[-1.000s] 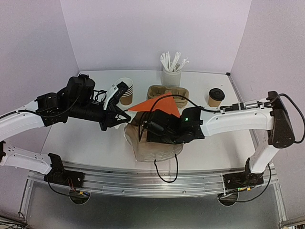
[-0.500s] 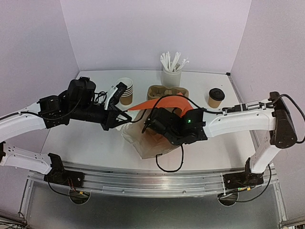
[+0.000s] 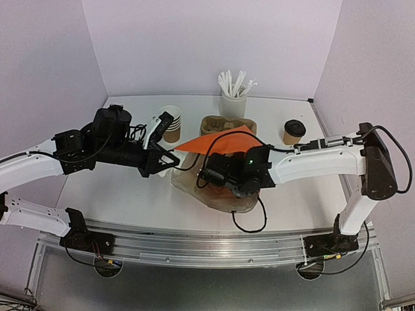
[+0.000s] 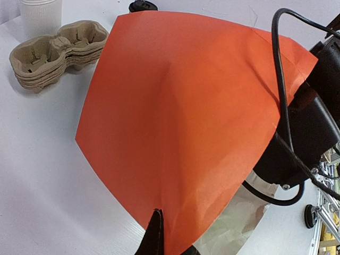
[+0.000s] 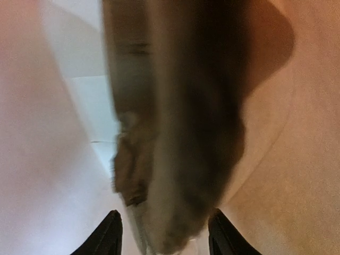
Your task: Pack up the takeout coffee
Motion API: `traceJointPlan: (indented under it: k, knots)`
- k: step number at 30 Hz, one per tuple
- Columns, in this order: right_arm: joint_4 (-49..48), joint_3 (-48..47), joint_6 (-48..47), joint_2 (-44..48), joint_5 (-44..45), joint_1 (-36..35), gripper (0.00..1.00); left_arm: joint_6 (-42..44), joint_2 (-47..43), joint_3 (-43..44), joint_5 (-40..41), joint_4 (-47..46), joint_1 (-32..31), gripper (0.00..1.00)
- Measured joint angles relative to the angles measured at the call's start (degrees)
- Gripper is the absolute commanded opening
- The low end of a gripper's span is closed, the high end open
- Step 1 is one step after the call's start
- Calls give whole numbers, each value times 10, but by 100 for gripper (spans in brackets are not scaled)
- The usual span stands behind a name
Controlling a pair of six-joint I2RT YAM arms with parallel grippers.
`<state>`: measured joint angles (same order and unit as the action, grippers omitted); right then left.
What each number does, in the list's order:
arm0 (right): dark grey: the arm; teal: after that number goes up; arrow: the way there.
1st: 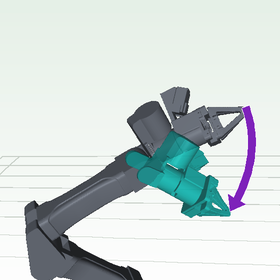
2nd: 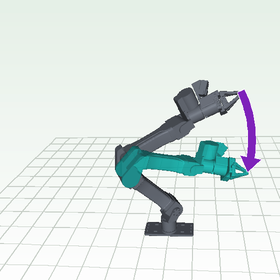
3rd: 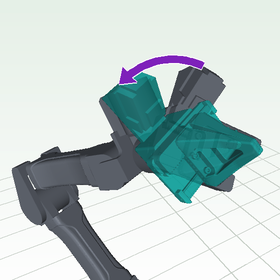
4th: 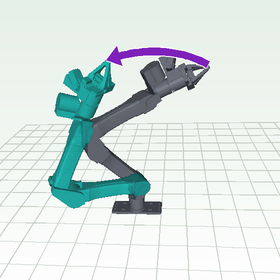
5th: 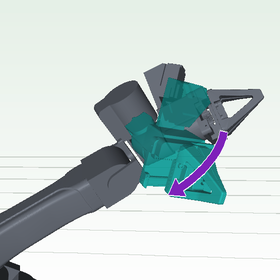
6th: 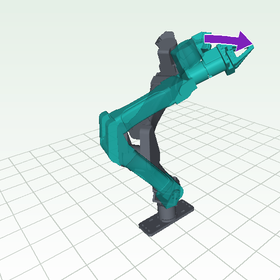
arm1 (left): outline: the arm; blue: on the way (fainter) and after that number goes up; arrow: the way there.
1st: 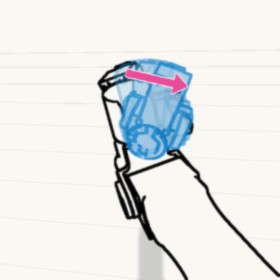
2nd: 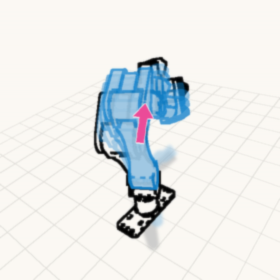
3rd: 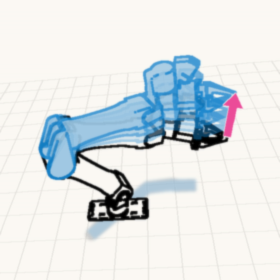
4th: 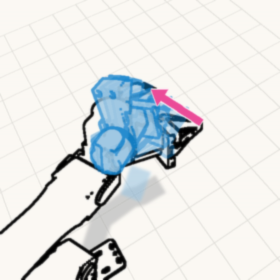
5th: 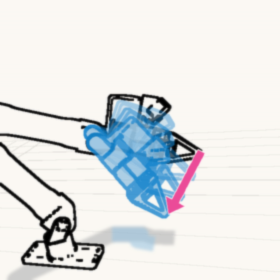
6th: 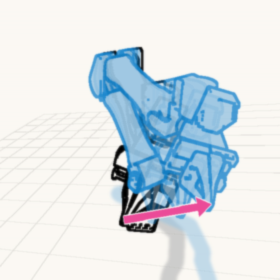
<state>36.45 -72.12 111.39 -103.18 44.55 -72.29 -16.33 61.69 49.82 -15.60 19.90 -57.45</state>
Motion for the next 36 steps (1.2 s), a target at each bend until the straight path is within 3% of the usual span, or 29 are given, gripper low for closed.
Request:
traceJointPlan:
  k: [5, 8, 13, 21, 27, 36]
  knots:
    - [11, 3, 3, -1, 3, 1, 10, 1, 0, 0, 0, 0, 0, 0]
    - [12, 2, 6, -6, 5, 3, 0, 1, 0, 0, 0, 0, 0, 0]
    - [11, -2, -24, -10, 1, 6, 0, 0, 0, 0, 0, 1, 0, 0]
    - [-186, 132, -242, 71, -44, 16, 0, 0, 0, 0, -13, -15, -11, 0]
    - [-242, 142, -380, 80, -80, 23, 0, 0, -5, 0, -17, -14, -10, 0]
    - [-325, 175, -460, 80, -116, 27, 0, 0, -11, 0, -21, -9, -10, 0]
